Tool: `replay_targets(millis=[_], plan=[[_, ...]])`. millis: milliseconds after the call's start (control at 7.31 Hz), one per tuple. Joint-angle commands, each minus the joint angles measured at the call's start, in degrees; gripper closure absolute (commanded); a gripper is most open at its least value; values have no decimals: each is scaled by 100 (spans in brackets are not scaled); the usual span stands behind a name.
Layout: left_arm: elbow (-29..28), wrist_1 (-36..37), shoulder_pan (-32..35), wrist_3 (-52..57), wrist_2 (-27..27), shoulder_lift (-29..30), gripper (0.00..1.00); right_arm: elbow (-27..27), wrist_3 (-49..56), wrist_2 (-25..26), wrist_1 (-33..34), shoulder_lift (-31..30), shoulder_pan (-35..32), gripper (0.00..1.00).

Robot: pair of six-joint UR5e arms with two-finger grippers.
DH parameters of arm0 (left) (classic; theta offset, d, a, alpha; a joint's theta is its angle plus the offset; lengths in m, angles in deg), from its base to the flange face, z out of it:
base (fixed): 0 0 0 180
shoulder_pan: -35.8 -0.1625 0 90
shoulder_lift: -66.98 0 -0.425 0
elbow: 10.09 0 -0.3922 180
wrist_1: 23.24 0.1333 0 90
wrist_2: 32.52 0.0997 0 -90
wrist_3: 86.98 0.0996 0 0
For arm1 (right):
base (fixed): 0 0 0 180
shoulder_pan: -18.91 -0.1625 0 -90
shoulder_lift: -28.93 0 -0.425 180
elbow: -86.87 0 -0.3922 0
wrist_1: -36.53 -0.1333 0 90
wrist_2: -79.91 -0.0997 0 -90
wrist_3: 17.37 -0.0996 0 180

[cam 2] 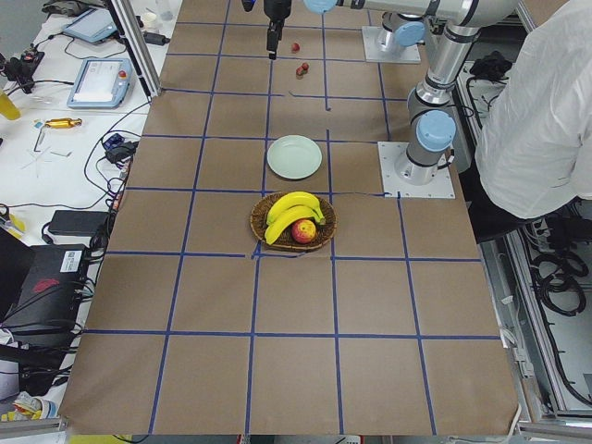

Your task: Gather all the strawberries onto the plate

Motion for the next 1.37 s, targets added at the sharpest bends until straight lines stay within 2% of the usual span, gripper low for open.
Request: replay_targets(millis=[0, 137, 410, 684, 821, 958, 1231], plan=[[44, -1, -13, -63, -23, -41, 0, -61, 8, 9, 39, 73, -8, 0], [54, -62, -5, -46, -15, -67, 0, -105, 60, 35, 39, 169, 18, 0], [141, -63, -5, -11, 20, -24, 0, -559, 261, 17, 791, 442, 71, 0], [256, -63, -5, -11, 56, -50, 0, -1585, 1445, -17, 1564, 443, 542, 0], [273, -63, 4, -28, 65, -41, 0, -2182, 1571, -218, 2151, 443, 841, 0], [343, -63, 22, -72, 47, -6, 0, -2771, 1894, -359, 2827, 443, 931, 0], [396, -63, 39, -72, 56, 3, 0, -3889, 2047, -247, 4444, 722, 976, 0]])
